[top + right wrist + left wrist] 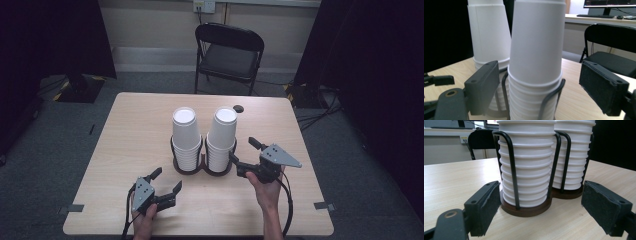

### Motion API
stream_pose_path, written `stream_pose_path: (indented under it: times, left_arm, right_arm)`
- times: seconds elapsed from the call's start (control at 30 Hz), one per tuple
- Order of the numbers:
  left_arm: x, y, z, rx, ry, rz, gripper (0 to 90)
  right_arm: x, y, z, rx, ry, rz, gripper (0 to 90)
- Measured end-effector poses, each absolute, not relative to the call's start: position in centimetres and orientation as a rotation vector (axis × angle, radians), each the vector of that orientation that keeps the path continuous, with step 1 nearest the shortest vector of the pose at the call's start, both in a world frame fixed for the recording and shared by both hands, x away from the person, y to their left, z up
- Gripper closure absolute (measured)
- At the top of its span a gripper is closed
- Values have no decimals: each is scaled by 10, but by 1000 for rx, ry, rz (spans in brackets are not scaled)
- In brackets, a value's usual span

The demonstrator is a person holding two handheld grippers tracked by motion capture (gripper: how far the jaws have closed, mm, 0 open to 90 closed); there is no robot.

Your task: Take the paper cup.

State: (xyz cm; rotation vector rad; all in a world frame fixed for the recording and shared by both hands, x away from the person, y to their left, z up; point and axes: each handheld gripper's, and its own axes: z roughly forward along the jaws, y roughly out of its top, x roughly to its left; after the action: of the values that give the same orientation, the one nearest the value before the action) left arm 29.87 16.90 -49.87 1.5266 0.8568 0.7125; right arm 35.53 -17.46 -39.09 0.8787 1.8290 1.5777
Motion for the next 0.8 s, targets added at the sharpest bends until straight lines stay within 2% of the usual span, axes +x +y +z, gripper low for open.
stream_pose_path:
  times: [0.5, 0.8]
  left_arm:
    - [299, 170, -499, 1513, 877, 716, 157]
    - [298, 169, -499, 1515, 874, 731, 159]
  right_arm:
    - [373, -175, -357, 839, 1809, 1651, 133]
    - [385, -158, -338, 795, 1853, 1657, 133]
